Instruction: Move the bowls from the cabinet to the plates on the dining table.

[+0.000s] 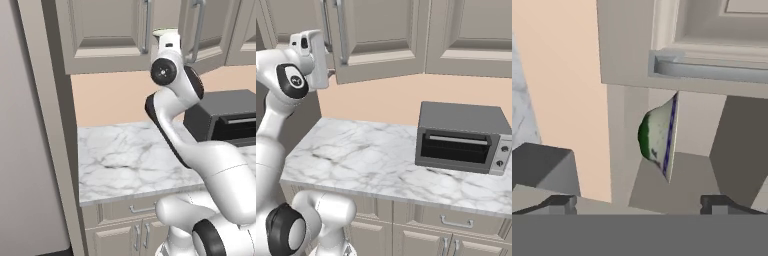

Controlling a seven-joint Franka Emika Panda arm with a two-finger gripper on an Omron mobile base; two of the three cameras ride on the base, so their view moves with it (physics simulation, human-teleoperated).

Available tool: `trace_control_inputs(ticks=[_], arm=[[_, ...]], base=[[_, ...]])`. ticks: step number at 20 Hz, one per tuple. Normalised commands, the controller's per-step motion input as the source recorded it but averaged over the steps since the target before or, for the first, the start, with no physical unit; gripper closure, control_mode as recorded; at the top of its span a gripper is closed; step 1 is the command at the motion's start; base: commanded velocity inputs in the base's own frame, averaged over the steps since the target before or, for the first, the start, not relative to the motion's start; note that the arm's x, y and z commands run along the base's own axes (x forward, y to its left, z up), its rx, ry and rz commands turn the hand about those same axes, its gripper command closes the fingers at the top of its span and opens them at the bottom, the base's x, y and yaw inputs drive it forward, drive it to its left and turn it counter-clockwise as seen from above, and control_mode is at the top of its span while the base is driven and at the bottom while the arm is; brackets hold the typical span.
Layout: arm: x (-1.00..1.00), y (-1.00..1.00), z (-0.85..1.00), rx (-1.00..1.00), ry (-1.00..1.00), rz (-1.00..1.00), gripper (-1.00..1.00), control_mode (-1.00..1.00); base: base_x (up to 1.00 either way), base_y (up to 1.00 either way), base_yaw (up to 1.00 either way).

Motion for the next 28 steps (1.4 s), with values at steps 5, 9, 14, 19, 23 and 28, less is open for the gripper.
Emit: trace_control_inputs(ticks=[5, 9, 14, 19, 23, 28], arm=[[-0.14, -0.72, 0.05, 0.00, -0.13, -0.13, -1.00, -1.00], [0.00, -0.98, 0.00, 0.00, -0.10, -0.18, -1.00, -1.00], [-0.32, -1.00, 0.08, 0.00, -0.15, -0.18, -1.00, -1.00], [-0.58, -1.00, 0.12, 0.00, -0.21, -0.18, -1.00, -1.00], [-0.58, -1.00, 0.16, 0.00, -0.22, -0.18, -1.00, -1.00], [-0.54, -1.00, 0.18, 0.01, -0.22, -0.18, -1.00, -1.00]], base=[[0.00, 0.00, 0.00], [0.00, 0.00, 0.00], [0.00, 0.00, 0.00], [0.00, 0.00, 0.00], [0.00, 0.00, 0.00], [0.00, 0.00, 0.00]])
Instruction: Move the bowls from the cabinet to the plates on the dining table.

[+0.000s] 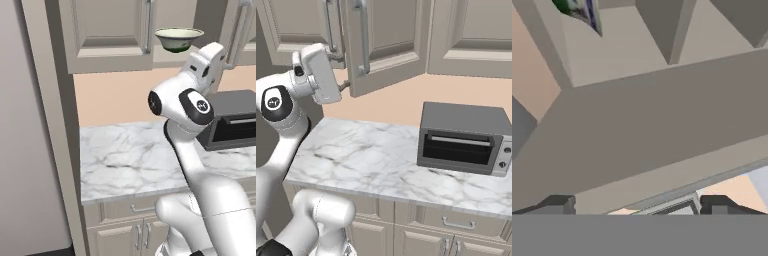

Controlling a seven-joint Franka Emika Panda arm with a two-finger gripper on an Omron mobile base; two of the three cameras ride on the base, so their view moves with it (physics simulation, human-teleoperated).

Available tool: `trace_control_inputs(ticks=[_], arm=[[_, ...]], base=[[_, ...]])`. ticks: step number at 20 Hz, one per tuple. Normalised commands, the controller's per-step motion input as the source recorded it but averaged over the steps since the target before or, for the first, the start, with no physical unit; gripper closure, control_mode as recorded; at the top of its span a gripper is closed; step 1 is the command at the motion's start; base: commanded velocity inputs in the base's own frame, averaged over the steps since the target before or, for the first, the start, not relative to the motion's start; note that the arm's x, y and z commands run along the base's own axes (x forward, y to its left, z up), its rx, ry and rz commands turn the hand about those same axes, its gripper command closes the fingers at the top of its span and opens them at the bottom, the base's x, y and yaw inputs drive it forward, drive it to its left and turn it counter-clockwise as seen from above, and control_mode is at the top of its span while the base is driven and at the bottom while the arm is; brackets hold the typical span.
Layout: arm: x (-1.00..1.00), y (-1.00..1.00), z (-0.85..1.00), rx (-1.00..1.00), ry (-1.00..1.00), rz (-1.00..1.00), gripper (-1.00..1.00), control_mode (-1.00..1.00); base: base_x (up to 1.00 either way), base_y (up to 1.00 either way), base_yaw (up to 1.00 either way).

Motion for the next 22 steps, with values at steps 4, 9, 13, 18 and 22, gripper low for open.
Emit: trace_control_inputs(ticks=[4, 9, 13, 18, 22], arm=[[-0.40, -1.00, 0.21, 0.04, -0.21, -0.18, -1.00, -1.00], [-0.28, -1.00, 0.23, 0.05, -0.21, -0.18, -1.00, -1.00], [-0.20, -1.00, 0.19, 0.08, -0.21, -0.16, -1.00, -1.00], [-0.06, -1.00, 0.12, 0.05, -0.19, -0.12, -1.00, -1.00], [0.00, -0.79, 0.05, 0.00, -0.15, -0.07, -1.00, -1.00]], base=[[0.00, 0.00, 0.00], [0.00, 0.00, 0.00], [0.00, 0.00, 0.00], [0.00, 0.00, 0.00], [0.00, 0.00, 0.00]])
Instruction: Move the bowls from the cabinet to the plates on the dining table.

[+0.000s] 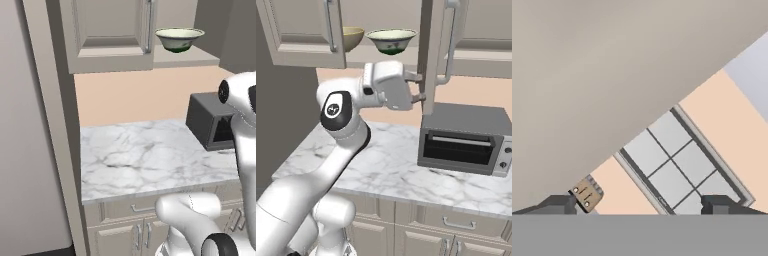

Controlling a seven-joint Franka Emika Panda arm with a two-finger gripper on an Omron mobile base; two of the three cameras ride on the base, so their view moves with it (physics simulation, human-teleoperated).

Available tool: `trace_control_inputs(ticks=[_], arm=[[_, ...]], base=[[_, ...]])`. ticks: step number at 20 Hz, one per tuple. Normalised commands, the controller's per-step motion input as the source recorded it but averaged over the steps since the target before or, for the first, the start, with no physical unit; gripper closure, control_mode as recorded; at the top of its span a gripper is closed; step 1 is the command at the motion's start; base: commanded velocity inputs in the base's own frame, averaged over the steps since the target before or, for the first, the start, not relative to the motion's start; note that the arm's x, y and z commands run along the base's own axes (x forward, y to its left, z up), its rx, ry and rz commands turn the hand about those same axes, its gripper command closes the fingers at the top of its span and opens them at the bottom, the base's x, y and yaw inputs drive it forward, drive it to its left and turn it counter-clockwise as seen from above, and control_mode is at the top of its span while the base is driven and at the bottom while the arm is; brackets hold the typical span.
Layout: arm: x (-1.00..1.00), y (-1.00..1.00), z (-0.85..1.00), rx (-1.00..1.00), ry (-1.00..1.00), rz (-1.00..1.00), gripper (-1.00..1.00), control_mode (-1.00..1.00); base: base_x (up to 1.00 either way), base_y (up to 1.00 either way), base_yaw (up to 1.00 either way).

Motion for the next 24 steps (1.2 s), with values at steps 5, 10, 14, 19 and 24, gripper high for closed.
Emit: trace_control_inputs(ticks=[5, 10, 14, 19, 24], arm=[[-0.02, 0.12, 0.02, 0.00, -0.15, 0.00, -1.00, -1.00], [-0.17, 0.60, 0.16, 0.00, -0.19, 0.00, -1.00, -1.00], [-0.29, 0.72, 0.23, 0.00, -0.19, 0.00, -1.00, -1.00], [-0.22, 0.73, 0.14, 0.00, -0.17, 0.00, -1.00, -1.00], [-0.04, 0.49, 0.08, 0.13, -0.14, 0.07, -1.00, -1.00]], base=[[0.00, 0.00, 0.00], [0.00, 0.00, 0.00], [0.00, 0.00, 0.00], [0.00, 0.00, 0.00], [0.00, 0.00, 0.00]])
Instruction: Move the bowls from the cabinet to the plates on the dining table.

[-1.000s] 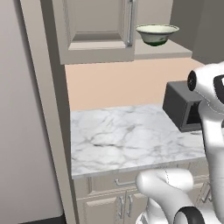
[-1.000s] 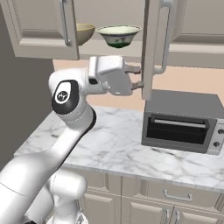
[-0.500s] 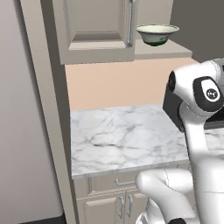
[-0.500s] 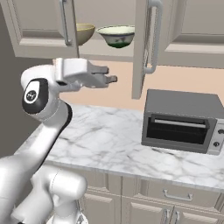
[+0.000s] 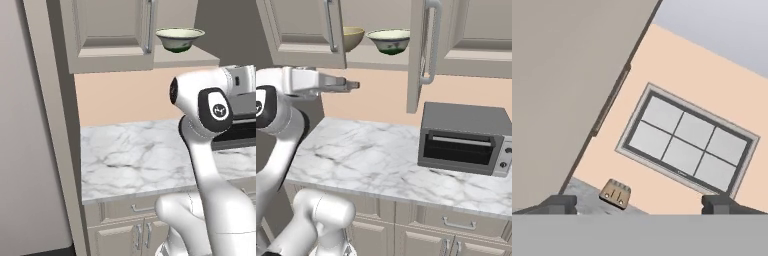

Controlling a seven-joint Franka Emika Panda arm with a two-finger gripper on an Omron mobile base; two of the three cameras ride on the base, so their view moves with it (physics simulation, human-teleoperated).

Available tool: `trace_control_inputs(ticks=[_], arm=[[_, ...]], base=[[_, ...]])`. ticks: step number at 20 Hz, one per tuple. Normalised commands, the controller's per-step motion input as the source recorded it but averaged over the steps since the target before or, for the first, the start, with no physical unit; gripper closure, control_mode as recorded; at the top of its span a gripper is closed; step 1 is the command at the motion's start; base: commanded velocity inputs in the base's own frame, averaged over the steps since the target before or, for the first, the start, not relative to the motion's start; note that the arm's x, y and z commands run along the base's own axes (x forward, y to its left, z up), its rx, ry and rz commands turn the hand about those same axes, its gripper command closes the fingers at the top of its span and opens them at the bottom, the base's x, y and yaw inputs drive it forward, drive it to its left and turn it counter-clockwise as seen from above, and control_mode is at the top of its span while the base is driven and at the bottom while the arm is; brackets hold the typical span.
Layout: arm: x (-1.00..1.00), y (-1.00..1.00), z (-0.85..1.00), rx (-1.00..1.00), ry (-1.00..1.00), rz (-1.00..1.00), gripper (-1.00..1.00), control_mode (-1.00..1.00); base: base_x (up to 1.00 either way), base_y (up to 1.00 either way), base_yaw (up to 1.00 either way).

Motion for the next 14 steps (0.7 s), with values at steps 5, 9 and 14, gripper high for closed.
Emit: trace_control_inputs(ticks=[5, 9, 14], arm=[[0.00, 0.23, 0.03, 0.28, -0.11, 0.18, -1.00, -1.00], [0.00, 0.29, 0.00, 0.32, -0.09, 0.27, -1.00, -1.00], [0.05, 0.24, 0.00, 0.23, -0.05, 0.27, -1.00, -1.00]], base=[[0.00, 0.00, 0.00], [0.00, 0.00, 0.00], [0.00, 0.00, 0.00]])
